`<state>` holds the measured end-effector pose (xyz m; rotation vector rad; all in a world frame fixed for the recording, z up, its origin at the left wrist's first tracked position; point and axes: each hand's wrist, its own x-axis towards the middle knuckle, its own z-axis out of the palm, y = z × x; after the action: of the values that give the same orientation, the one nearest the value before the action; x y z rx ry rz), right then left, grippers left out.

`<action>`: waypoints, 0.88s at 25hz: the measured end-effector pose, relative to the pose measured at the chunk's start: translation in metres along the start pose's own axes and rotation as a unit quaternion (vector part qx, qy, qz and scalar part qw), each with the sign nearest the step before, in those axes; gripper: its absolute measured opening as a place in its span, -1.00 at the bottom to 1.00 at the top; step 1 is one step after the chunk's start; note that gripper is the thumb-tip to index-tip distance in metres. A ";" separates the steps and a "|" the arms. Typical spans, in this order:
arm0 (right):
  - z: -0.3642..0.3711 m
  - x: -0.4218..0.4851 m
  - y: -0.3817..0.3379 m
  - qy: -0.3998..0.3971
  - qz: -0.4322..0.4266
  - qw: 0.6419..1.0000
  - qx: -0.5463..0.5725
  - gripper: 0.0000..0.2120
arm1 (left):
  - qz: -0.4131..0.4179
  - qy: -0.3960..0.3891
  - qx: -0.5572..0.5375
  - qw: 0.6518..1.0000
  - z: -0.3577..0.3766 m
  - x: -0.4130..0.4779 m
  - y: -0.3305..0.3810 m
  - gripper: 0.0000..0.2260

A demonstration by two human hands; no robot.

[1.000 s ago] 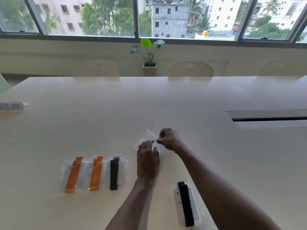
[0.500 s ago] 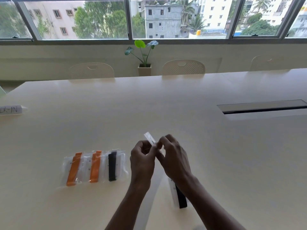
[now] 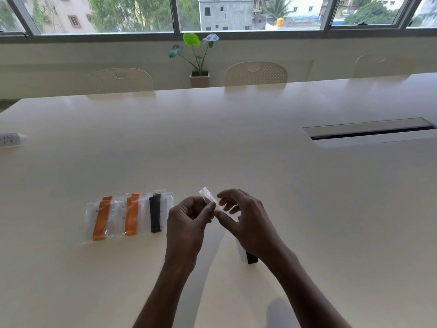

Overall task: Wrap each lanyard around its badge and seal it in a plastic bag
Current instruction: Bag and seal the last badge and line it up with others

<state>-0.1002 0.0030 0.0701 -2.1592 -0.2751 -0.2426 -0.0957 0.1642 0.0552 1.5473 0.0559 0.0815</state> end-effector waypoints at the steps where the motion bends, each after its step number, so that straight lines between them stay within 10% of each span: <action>1: 0.000 -0.003 0.001 -0.013 0.003 1.000 0.016 -0.68 | 0.002 -0.003 0.013 1.000 -0.001 -0.003 0.000 -0.94; 22: -0.006 -0.032 0.000 0.004 0.158 0.974 0.160 -0.81 | 0.038 -0.052 0.180 0.982 0.009 -0.017 0.005 -0.84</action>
<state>-0.1308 -0.0052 0.0646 -1.8478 0.0364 -0.0201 -0.1123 0.1539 0.0599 1.9130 -0.0760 0.0536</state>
